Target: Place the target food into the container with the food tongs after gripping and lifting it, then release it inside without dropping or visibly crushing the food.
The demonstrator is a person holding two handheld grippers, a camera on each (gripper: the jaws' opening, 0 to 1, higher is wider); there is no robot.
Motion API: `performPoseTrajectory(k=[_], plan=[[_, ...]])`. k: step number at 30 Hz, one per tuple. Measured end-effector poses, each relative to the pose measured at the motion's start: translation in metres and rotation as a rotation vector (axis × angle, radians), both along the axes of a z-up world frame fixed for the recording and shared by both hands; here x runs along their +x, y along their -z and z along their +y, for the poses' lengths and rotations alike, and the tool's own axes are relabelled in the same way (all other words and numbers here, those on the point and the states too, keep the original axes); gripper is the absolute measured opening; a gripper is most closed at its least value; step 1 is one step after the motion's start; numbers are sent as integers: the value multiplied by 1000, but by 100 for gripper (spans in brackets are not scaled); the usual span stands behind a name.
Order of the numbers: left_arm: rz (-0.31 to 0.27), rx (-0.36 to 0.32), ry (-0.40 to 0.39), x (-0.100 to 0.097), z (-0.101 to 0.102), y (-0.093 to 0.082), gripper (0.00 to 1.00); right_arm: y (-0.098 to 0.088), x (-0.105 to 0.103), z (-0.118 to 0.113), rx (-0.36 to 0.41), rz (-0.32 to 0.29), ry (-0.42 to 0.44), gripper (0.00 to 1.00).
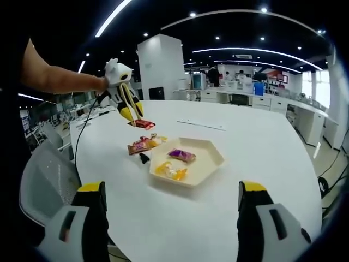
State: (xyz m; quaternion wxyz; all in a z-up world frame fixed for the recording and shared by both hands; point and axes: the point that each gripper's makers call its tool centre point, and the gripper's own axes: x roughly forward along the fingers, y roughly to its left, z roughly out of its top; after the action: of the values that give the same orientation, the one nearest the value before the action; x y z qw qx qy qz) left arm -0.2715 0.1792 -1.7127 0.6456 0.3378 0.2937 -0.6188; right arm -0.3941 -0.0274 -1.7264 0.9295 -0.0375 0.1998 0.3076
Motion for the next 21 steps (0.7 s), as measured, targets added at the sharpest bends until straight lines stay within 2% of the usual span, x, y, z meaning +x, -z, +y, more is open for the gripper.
performPoseTrajectory(k=[21], plan=[[-4, -18, 27, 2, -44, 0, 19, -1, -2, -9, 10, -3, 21, 99]])
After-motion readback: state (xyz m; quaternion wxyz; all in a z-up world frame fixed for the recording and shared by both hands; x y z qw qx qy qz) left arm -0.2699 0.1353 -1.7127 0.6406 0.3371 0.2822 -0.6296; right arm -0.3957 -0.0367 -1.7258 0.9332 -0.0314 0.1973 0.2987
